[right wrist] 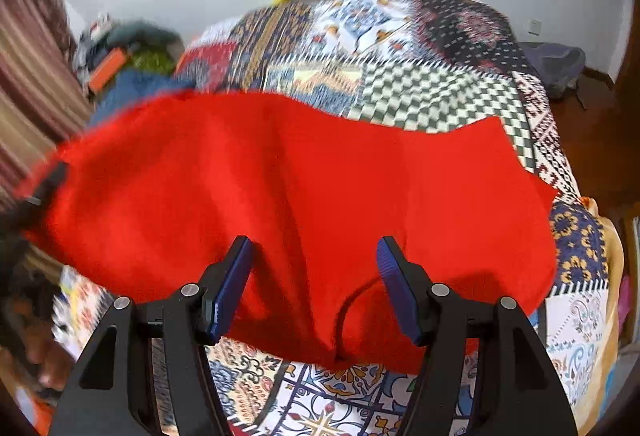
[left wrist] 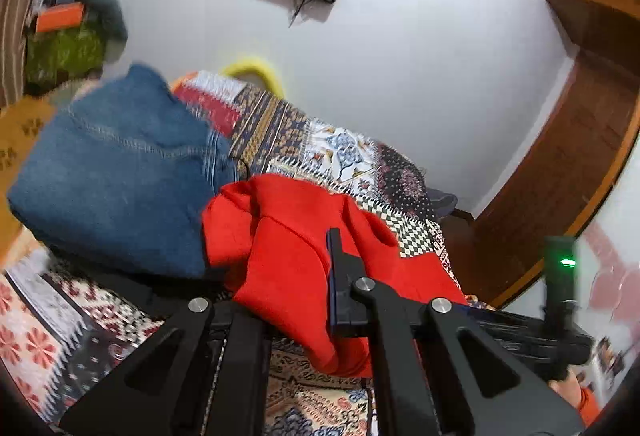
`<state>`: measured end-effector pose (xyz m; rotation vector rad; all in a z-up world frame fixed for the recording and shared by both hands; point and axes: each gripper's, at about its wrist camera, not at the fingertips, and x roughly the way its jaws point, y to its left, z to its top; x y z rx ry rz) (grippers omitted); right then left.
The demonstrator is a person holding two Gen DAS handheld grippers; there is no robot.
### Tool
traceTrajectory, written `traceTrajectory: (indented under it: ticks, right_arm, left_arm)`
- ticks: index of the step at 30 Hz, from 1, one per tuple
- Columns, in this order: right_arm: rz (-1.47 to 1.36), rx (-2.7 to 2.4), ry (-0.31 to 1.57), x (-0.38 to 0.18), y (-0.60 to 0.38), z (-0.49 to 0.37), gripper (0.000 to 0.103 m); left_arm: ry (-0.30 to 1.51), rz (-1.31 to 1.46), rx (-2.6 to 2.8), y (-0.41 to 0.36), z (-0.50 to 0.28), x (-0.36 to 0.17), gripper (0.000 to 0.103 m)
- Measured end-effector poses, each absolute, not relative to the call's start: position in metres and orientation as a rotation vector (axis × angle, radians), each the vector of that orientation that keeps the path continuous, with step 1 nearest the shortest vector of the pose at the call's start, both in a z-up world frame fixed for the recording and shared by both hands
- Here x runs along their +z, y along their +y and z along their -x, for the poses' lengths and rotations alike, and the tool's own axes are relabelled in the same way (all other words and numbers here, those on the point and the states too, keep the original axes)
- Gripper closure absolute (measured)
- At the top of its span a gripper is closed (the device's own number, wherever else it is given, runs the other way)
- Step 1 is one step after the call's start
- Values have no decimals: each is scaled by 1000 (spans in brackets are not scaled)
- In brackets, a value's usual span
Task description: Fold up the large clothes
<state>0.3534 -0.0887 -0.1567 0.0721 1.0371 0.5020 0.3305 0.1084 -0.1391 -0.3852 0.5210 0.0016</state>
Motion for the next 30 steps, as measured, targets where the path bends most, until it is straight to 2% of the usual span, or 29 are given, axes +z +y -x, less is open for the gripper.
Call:
traceTrajectory:
  ticks: [7,9,16,20,24,30]
  right_arm:
    - [-82,631,1136,-189,-48,-346,43]
    - [-137,705,1174,-193,-37,-342,40]
    - [-179,869,1241,-197,-12,-329,40]
    - [-240,757,1200,-184,-61,-330,40]
    - [-262,576,1081,-158,-140,-324,40]
    - [-250,353,1007,-142,-236,-302,40]
  left_arm:
    - [473,329,-22,101,-322,-111,99]
    - [443,328,-19,104,-313,-103,99]
    - [423,202,-61,75,-309,-87,99]
    - [464,208,-131,57,-325,-90,99]
    - [521,190,-240,11,-349,-101,99]
    - [731,71,-434,-86,-377,-166,99]
